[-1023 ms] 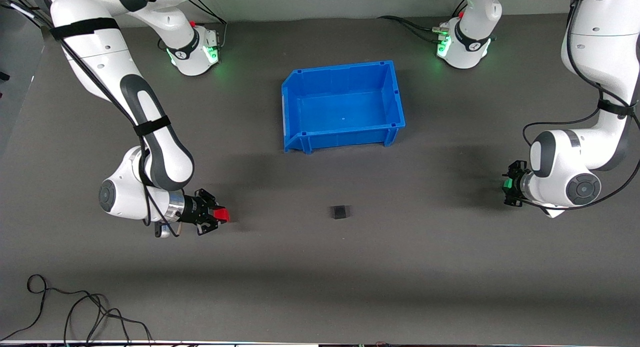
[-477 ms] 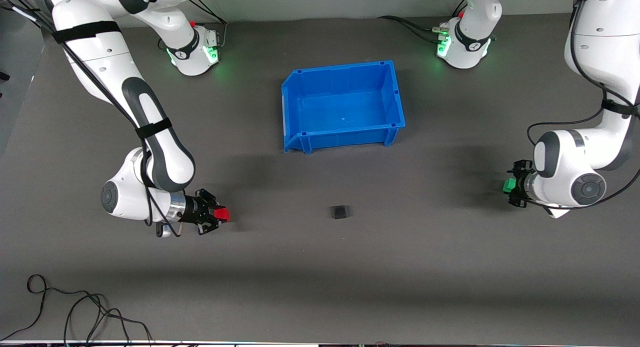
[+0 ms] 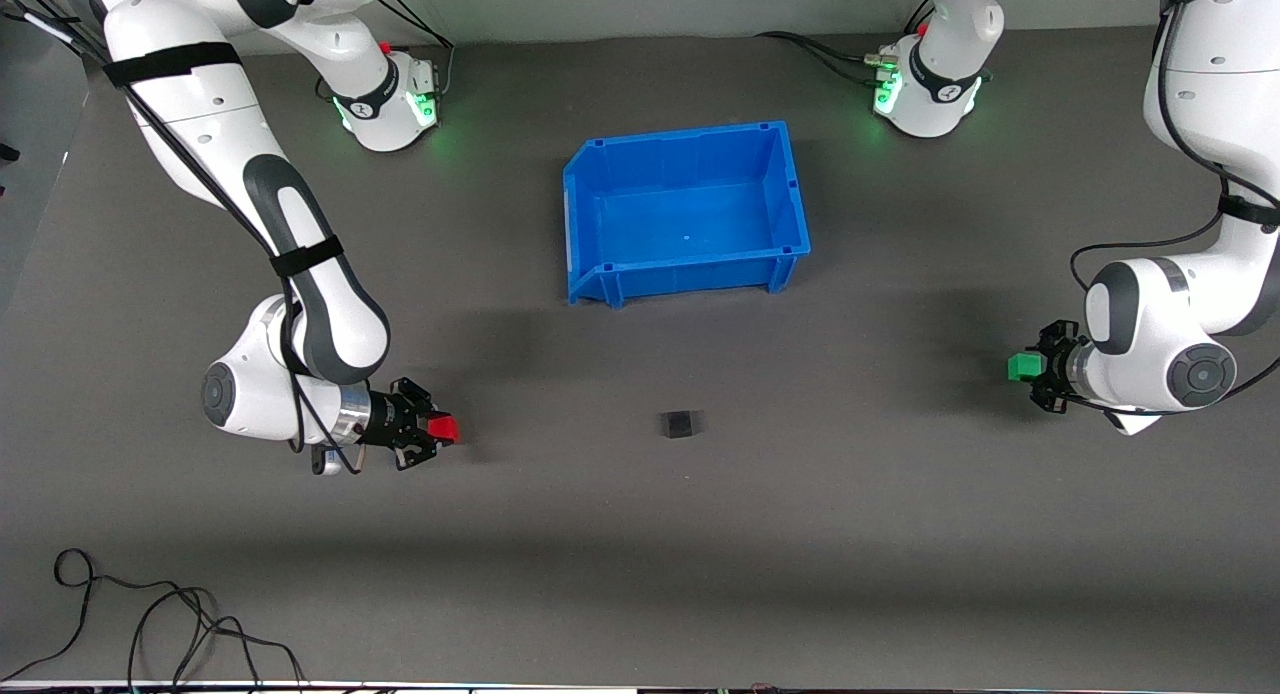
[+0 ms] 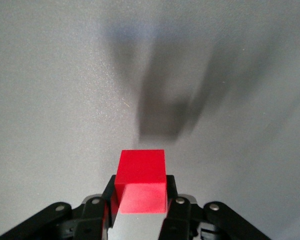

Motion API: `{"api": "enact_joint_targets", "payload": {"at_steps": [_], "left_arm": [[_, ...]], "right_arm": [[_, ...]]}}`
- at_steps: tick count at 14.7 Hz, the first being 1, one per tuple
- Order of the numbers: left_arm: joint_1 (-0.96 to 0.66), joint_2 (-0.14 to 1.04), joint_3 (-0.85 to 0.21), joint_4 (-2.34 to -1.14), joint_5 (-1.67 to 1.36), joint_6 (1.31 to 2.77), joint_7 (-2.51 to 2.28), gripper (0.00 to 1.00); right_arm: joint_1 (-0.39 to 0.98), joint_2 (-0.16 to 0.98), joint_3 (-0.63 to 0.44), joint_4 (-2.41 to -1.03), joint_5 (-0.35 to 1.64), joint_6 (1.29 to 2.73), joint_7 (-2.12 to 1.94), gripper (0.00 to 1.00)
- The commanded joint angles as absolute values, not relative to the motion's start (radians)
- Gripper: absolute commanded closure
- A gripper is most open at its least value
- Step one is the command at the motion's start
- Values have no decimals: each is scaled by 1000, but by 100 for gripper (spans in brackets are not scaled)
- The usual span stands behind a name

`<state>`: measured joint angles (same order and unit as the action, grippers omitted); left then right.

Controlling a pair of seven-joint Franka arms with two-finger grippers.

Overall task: Attach green and red cubes to black cube
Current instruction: 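Lift the red cube with the right gripper while the left gripper lifts green, then carry the red and green cubes toward the black cube with both grippers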

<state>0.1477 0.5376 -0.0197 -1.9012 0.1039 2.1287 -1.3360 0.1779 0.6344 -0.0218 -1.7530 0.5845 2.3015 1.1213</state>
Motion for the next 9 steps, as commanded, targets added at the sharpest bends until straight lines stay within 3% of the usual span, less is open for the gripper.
{"api": "enact_joint_targets", "payload": {"at_steps": [1,5,9], "left_arm": [[149,537,-21,-1888,115,2135,-1335,100],[130,535,-29,-1810,34,2115,-1414,100],[36,538,-41,-1757,-67,2111,-1535,100]], "right_arm": [[179,640,-25,-1744,594,2310,1111,68],[189,637,-23,-1732,600,2309,1129,67],[288,643,-21,-1643,623,2304,1267,68]]}}
